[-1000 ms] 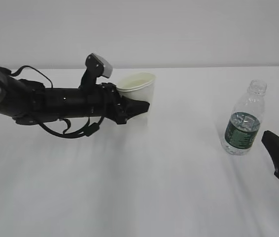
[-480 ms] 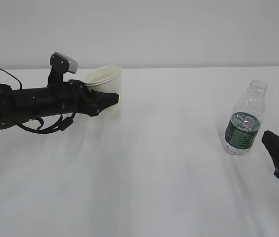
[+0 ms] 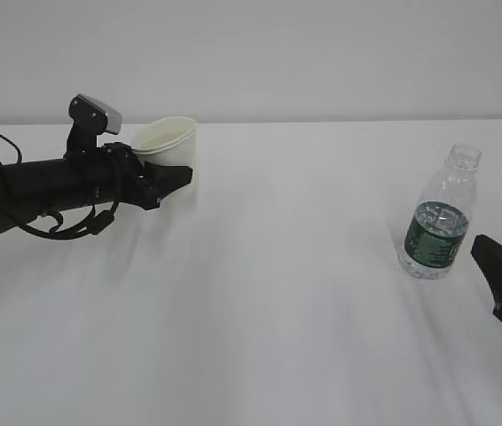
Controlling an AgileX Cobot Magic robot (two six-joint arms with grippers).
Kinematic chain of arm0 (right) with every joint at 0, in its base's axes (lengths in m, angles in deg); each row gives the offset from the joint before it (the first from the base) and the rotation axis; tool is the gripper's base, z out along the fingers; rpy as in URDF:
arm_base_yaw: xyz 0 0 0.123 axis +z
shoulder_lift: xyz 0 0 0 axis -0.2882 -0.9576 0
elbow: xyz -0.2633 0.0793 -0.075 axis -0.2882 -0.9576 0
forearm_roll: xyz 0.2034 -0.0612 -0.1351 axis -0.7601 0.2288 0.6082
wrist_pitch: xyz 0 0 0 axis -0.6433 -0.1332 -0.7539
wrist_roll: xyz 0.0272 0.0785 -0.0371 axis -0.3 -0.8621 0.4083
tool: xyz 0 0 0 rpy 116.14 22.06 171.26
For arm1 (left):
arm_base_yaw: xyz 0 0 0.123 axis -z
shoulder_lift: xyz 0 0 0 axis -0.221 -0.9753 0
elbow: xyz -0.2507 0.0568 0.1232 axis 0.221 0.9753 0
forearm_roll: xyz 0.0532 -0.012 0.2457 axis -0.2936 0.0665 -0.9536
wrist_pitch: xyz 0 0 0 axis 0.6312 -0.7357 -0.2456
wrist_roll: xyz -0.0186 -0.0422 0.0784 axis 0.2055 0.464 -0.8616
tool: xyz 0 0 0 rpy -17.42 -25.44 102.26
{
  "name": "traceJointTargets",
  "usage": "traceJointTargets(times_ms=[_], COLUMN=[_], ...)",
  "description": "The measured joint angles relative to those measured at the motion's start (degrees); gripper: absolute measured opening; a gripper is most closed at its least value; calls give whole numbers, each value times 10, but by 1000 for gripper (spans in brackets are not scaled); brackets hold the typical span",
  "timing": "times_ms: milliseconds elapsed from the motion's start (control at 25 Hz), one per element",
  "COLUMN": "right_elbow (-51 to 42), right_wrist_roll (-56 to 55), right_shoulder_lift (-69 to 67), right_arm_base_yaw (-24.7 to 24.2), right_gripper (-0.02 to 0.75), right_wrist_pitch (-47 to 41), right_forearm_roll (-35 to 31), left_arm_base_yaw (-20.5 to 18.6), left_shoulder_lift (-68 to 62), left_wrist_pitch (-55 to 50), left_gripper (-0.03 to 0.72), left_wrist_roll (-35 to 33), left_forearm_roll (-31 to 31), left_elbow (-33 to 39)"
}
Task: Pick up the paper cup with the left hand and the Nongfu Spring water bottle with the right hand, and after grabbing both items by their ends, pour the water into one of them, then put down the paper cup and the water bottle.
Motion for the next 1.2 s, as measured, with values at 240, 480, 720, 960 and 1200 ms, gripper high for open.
traceJointTargets(times_ms=[240, 480, 720, 960, 1200], right_elbow=[0, 0, 0, 0, 0], right_wrist_roll=[0, 0, 0, 0, 0], right_shoulder_lift=[0, 0, 0, 0, 0], right_arm_base_yaw=[0, 0, 0, 0, 0], right_gripper=[595, 595, 594, 594, 594], right_wrist_pitch=[0, 0, 0, 0, 0], right_forearm_roll=[0, 0, 3, 9, 9], left_arm_base_yaw=[-3, -3, -4, -4, -4], left_shoulder_lift=[0, 0, 0, 0, 0], left_wrist_pitch=[0, 21, 43, 57, 93], left_gripper=[425, 425, 425, 425, 425], left_wrist_roll=[-74, -121, -161, -197, -228], left_forearm_roll=[66, 109, 150, 186, 230], left_elbow=[33, 53, 76, 95, 127])
